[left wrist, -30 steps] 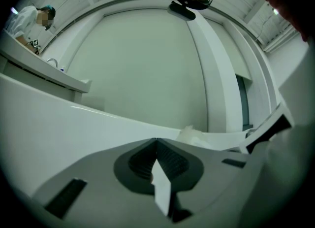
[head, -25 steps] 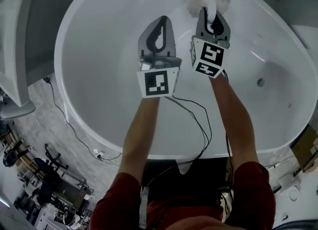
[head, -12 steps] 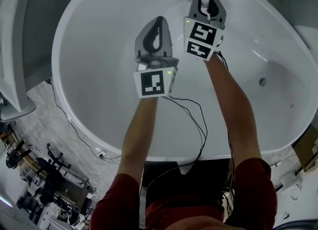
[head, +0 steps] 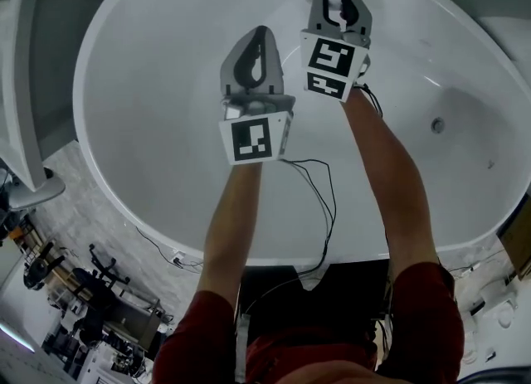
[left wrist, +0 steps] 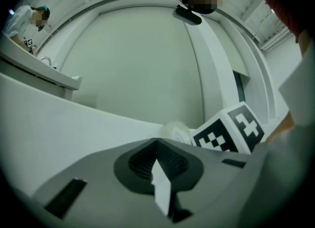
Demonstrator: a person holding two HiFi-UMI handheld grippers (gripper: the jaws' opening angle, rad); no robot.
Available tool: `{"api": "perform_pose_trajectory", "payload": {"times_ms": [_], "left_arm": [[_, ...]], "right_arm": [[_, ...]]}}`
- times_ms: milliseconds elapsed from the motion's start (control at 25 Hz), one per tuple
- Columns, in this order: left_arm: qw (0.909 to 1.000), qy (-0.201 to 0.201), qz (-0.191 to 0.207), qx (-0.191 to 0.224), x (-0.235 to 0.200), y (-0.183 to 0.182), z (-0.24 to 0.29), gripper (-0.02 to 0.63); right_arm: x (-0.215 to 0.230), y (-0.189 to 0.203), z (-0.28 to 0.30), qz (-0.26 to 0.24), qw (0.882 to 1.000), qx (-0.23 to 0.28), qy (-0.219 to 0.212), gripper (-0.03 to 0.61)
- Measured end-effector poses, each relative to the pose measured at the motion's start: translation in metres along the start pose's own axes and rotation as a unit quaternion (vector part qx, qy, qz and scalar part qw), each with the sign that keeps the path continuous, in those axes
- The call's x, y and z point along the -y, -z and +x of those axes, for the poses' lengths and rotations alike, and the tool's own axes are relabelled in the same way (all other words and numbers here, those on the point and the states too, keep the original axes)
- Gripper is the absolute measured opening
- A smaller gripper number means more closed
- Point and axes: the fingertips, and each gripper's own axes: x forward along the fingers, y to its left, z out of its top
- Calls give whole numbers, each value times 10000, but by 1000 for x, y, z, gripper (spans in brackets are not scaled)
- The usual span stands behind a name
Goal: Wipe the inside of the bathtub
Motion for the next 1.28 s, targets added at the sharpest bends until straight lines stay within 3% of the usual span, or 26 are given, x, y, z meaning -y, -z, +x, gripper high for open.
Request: {"api": "perform_pose_trajectory", "payload": {"times_ms": [160, 560, 720, 880, 1040, 1280], "left_arm": [[9998, 183, 74, -7, 24, 6, 2, 15], [9975, 706, -48, -73, 134, -1, 29, 15], [9959, 883, 166, -81, 174, 8, 38, 15], [9941, 1075, 23, -146, 222, 3, 48, 15], [9912, 1297, 231, -132, 266, 5, 56, 15], [9886, 1487, 140, -198, 334, 11, 68, 15]], "right_arm": [[26, 15, -15, -2, 9999, -30, 125, 91], [139, 49, -54, 18, 9985, -153, 520, 91], [180, 63, -67, 23, 9980, -173, 610, 92], [222, 75, -82, 22, 9972, -234, 707, 91], [264, 90, -98, 22, 9964, -291, 794, 92], [333, 116, -125, 148, 9941, -354, 1015, 92]]}}
